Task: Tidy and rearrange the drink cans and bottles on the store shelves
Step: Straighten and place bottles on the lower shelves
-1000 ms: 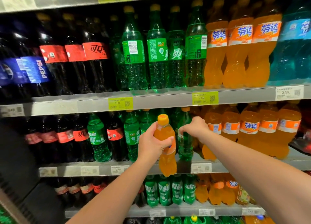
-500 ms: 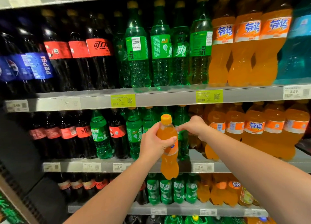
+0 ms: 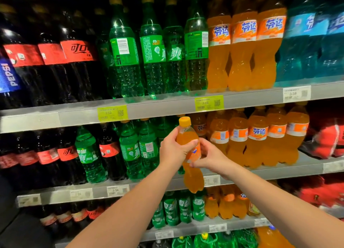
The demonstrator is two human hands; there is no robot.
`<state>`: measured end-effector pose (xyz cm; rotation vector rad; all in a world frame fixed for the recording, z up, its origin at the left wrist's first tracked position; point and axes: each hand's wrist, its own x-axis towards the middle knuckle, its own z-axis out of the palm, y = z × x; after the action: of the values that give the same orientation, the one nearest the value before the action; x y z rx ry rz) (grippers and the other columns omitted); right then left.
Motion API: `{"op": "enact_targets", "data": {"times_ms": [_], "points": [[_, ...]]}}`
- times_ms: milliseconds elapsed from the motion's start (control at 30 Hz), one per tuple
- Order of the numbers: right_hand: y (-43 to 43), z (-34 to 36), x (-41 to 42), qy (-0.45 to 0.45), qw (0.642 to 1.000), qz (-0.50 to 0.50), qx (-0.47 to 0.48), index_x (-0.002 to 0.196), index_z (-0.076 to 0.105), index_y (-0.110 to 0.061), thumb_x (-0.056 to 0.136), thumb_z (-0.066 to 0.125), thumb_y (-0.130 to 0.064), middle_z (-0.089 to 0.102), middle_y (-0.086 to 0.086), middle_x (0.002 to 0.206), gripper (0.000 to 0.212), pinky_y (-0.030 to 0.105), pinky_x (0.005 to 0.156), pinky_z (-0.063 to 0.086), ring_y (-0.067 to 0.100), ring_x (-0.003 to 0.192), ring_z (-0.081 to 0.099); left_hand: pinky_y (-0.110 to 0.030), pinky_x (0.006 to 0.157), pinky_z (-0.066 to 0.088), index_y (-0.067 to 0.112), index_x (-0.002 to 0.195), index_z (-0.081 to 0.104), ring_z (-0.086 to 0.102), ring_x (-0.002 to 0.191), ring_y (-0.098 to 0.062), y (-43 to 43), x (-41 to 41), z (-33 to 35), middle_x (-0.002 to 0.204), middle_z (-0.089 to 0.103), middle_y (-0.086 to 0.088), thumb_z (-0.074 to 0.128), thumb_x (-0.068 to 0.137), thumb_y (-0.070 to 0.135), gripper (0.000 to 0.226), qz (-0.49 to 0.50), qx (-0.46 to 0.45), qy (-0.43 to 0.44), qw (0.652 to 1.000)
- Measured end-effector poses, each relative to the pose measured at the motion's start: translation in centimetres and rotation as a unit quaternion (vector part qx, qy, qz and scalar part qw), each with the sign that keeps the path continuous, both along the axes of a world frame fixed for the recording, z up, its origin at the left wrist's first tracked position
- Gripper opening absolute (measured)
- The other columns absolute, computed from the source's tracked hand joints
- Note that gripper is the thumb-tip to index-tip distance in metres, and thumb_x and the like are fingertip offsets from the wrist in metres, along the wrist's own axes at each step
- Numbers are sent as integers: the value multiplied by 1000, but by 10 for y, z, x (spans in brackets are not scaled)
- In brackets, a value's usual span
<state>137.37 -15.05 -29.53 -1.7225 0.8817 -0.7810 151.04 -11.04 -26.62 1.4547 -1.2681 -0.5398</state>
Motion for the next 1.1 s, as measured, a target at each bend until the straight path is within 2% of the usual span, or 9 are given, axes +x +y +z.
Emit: {"op": "enact_targets", "data": {"times_ms": [167,233,300,400,500,667,867,1100], "points": [[-4,-4,3,6,992,-118,-48,113,55,-31,55,89,-13,69,-7,101,70,37,82,58,12,93,68,-34,85,55,20,120,59,65,93,-10,-5,-10,4,101,68,6,76,77,27,46,-53,-4,50,997],[-7,-3,2,-5,988,-149,-48,109,56,-31,54,90,-16,69,-6,99,66,37,82,58,14,93,67,-30,92,51,15,130,53,61,109,-15,-7,-13,10,119,63,1,66,85,32,50,-71,-9,84,994],[-11,-3,1,-16,981,-188,-36,103,56,-31,57,90,-16,68,-5,98,59,36,81,57,15,93,66,-20,91,46,14,137,46,52,117,-12,-6,-16,14,130,55,0,49,94,40,51,-76,2,95,993],[-18,-5,-2,-17,970,-241,-18,106,57,-27,59,90,-20,68,-4,98,57,39,86,55,15,93,64,-37,106,36,14,138,46,47,128,-20,-4,-18,18,139,51,-6,31,99,42,50,-74,15,152,986],[-23,-3,-2,-10,961,-274,-20,107,57,-25,62,89,-26,68,-2,101,56,36,84,53,17,94,64,-43,112,29,11,139,44,44,131,-22,-3,-14,14,143,47,-8,24,101,41,53,-64,32,185,980],[-29,7,7,-1,951,-308,-31,103,56,-23,61,88,-30,67,-1,96,53,40,82,55,20,90,64,-45,113,28,14,139,44,45,130,-22,-4,-5,0,142,49,-7,22,100,46,55,-45,58,215,974],[-31,9,26,11,933,-357,-44,106,53,-17,64,87,-26,64,4,102,55,32,73,46,25,92,61,-46,112,30,15,137,47,47,127,-23,-8,-2,-9,139,52,-9,21,100,47,55,-33,56,229,971],[-32,1,45,-13,914,-402,-45,104,50,-14,65,87,-20,63,8,105,54,31,73,44,26,90,57,-41,110,33,13,136,49,52,118,-20,-8,3,-10,138,52,-11,24,100,45,54,-27,52,255,965]]}}
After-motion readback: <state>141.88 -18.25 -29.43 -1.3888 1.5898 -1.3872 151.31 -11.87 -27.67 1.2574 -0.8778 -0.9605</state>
